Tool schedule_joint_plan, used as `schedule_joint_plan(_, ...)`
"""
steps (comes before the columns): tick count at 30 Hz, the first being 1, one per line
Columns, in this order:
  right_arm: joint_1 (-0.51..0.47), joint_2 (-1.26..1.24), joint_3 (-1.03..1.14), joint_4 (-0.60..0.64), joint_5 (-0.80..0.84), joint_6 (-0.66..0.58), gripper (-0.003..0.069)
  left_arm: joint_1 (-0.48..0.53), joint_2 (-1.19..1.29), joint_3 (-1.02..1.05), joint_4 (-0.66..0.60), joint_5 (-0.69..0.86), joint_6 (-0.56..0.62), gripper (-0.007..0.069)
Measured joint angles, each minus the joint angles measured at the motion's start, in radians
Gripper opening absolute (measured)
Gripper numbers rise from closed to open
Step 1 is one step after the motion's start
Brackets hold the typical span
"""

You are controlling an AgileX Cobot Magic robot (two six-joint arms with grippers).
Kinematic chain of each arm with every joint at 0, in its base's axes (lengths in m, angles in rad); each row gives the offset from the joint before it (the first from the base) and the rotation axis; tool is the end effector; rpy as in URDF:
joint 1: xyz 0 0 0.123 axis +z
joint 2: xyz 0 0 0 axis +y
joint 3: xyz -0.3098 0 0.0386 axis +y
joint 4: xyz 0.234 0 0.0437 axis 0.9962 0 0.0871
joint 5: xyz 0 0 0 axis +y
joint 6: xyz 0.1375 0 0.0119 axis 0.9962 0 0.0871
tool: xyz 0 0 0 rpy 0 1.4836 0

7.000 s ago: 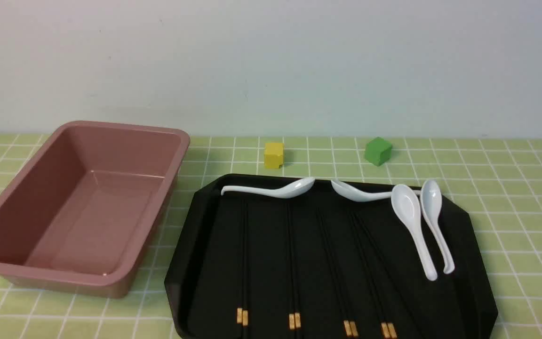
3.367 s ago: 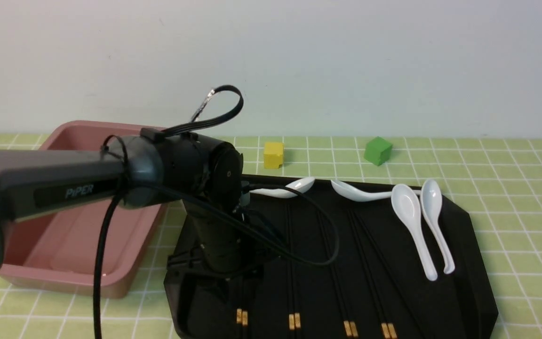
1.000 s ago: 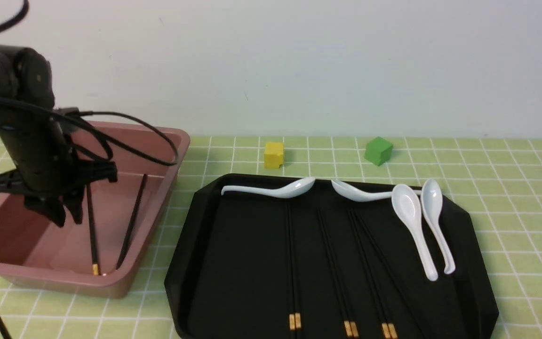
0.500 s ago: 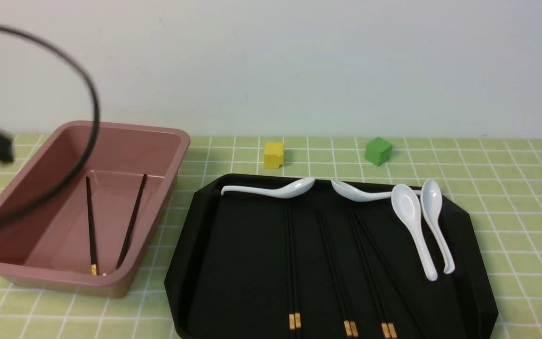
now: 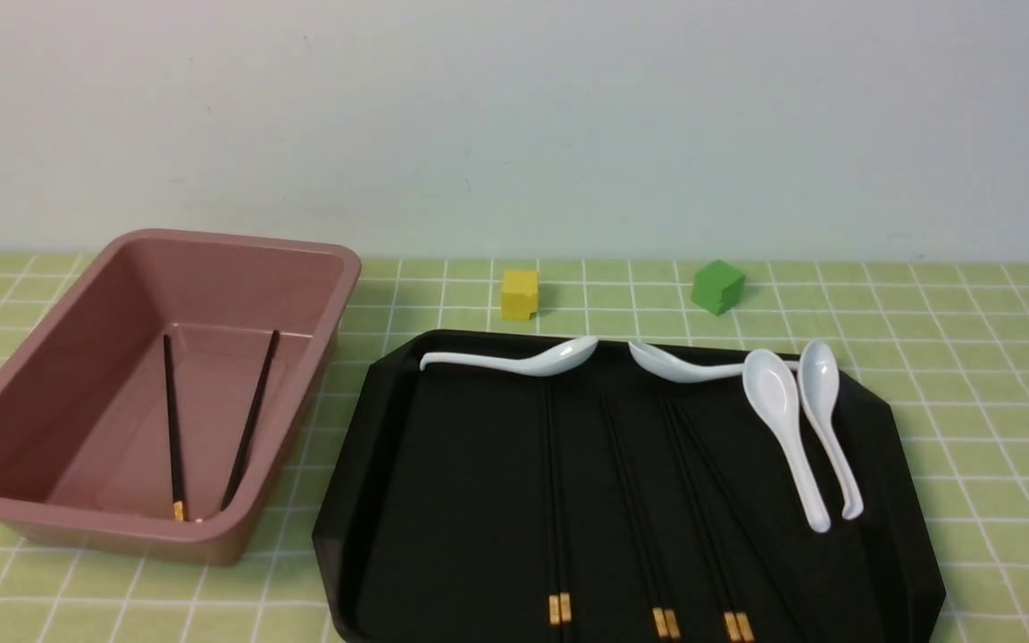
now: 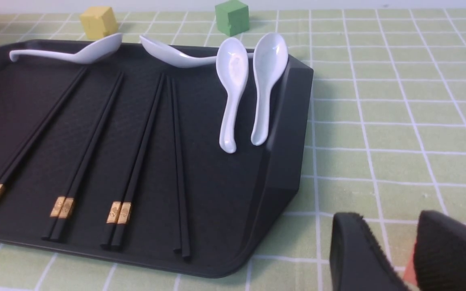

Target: On green tablecloth take chopsticks from black tray and put them in box.

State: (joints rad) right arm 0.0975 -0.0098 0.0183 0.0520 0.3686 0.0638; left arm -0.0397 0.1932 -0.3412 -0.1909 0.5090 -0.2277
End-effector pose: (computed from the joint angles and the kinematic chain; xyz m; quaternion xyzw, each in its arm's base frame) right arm 0.0559 0.0081 0.1608 0.0003 0.8017 0.0701 0.5936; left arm 0.0604 -0.0152 0.2618 -0.1126 0.7863 -0.1666 0.5842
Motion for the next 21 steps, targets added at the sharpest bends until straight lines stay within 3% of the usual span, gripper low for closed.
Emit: schedule_joint_plan(21,0.0,0.0,0.0,0.0,0.0,0.0,0.024,0.0,-0.009,0.017,0.0,-0.012,0.0,-0.0013)
